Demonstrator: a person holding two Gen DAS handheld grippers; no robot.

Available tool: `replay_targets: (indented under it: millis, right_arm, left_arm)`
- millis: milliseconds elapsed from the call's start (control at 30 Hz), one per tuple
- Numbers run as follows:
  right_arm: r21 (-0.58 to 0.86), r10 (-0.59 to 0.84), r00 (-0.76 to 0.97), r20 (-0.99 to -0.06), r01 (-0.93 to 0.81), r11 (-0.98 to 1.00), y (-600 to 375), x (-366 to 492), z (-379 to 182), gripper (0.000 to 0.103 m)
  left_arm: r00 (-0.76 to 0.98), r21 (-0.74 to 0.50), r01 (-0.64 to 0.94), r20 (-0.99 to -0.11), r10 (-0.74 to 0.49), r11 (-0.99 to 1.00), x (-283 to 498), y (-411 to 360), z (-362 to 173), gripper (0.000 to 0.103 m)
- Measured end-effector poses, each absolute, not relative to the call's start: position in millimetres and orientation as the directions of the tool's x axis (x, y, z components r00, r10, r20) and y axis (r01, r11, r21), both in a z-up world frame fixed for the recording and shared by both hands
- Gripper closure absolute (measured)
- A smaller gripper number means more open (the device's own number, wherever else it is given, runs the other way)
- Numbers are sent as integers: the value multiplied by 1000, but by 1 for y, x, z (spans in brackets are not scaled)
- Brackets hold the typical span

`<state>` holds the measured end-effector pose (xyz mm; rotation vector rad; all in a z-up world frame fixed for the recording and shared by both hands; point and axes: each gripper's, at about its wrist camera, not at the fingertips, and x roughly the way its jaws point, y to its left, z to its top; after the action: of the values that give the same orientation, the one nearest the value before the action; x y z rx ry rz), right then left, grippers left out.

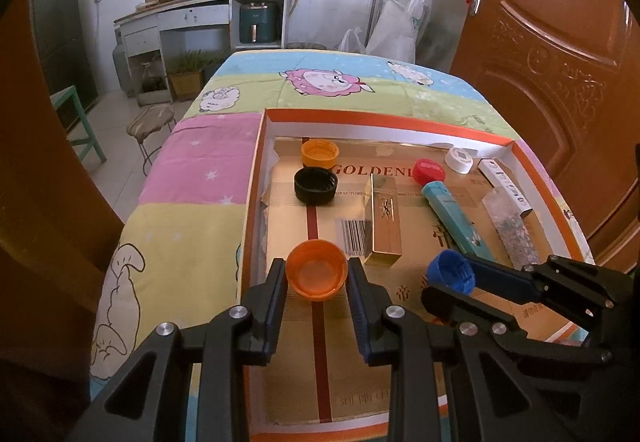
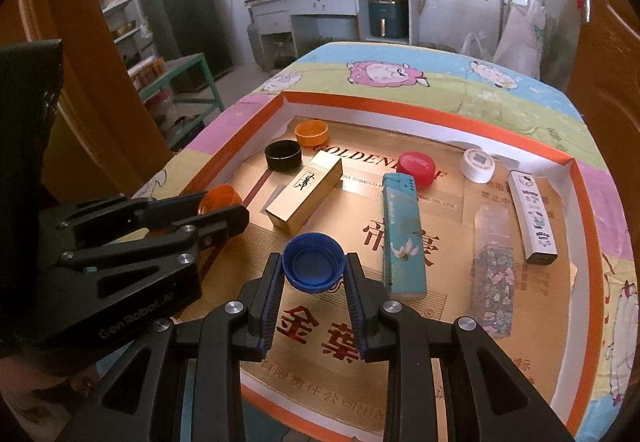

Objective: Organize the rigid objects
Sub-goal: 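Carry the orange cap with the left gripper while the right gripper carries the blue cap into the lid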

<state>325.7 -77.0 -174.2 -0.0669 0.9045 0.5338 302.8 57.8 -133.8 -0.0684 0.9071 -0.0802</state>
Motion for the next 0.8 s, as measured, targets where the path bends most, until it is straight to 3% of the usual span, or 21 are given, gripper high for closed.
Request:
replay_targets:
  millis: [800]
  right_arm:
    - [128, 368, 504, -782, -448, 885, -81, 333, -185, 72]
  left_arm:
    - [597, -48, 78, -798, -86, 996, 313, 46, -145, 72]
